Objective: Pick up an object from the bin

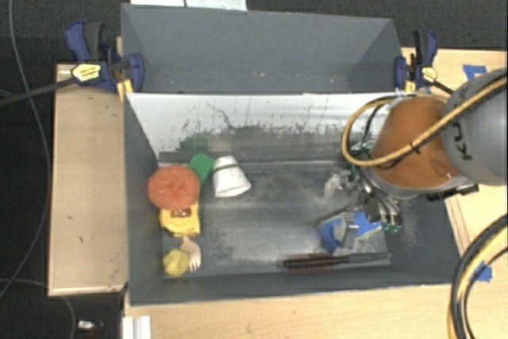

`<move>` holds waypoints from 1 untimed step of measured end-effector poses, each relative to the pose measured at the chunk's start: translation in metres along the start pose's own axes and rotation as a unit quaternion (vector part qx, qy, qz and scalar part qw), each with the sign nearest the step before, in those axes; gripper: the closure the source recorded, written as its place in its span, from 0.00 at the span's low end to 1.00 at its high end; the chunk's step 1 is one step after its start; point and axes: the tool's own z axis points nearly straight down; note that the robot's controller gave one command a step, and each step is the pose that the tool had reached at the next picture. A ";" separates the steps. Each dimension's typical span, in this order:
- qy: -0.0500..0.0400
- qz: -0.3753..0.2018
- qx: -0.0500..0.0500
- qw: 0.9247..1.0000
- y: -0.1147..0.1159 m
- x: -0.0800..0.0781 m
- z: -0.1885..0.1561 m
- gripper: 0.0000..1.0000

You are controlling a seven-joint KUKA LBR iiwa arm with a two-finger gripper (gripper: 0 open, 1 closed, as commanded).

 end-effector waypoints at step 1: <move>-0.002 -0.002 -0.003 1.000 -0.040 0.024 0.001 0.00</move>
Offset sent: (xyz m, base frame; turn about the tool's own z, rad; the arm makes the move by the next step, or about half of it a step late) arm -0.0369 -0.0296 -0.0064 -0.3156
